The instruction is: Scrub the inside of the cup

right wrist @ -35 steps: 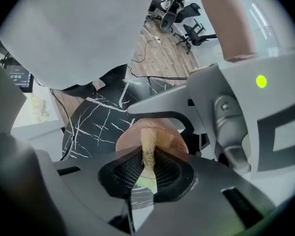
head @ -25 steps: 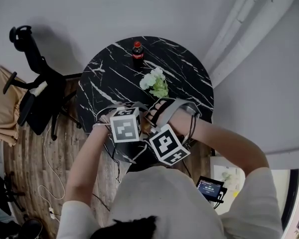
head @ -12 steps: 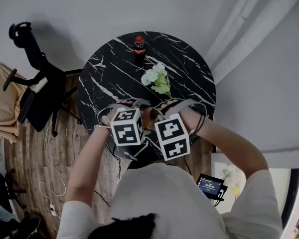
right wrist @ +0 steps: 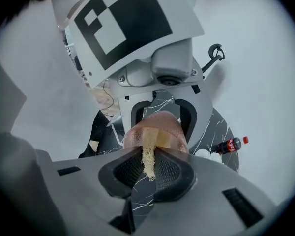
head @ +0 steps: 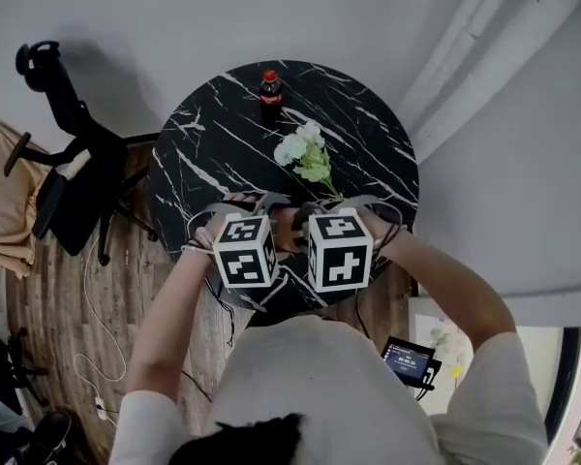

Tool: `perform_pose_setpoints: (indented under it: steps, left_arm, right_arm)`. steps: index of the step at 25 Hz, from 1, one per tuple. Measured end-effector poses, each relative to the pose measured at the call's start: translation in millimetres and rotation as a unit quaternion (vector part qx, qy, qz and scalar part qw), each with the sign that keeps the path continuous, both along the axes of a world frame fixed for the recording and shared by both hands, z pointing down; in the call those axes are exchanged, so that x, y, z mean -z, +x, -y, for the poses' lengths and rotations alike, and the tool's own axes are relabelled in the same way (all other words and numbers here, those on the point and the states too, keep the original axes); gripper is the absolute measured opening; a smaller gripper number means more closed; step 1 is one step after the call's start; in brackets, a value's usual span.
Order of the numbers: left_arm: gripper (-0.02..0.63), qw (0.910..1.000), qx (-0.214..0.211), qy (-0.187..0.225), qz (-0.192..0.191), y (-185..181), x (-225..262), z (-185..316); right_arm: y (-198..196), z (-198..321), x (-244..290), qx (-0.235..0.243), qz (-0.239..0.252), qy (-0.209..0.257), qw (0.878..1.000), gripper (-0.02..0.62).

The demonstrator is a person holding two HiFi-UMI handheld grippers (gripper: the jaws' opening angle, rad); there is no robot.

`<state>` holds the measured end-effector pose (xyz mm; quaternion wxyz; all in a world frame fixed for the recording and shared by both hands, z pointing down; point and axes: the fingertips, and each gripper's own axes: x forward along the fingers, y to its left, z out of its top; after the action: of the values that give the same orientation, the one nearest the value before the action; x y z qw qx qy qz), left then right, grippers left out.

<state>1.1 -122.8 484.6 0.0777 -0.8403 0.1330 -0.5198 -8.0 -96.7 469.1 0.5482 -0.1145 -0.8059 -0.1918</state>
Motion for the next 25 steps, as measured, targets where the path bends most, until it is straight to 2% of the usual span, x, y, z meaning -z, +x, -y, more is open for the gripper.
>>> perform_pose_setpoints:
  steps: [4, 7, 9, 19, 25]
  left_arm:
    - [0.371, 0.9999, -0.002, 0.014, 0.009, -5, -1, 2]
    - [0.371, 0.9997, -0.003, 0.021, 0.012, -9, -2, 3]
    - [0.371, 0.9997, -0.004, 0.022, 0.013, -10, -3, 2]
    - [0.371, 0.9992, -0.013, 0.031, 0.023, -19, -9, 2]
    - [0.371, 0.9986, -0.025, 0.035, 0.032, -25, -13, -2]
  right_arm:
    - [-3, -3, -2, -0.041, 0.007, -0.066, 0.997, 0.057]
    - [-8, -4, -1, -0.09, 0.022, -0.136, 0.986, 0.058]
    - [-13, -5, 0, -0.111, 0.034, -0.168, 0.979, 0.058]
    - [-23, -5, -3, -0.17, 0.042, -0.236, 0.956, 0.058]
    - [-31, -8, -4, -0.196, 0.049, -0.258, 0.945, 0.058]
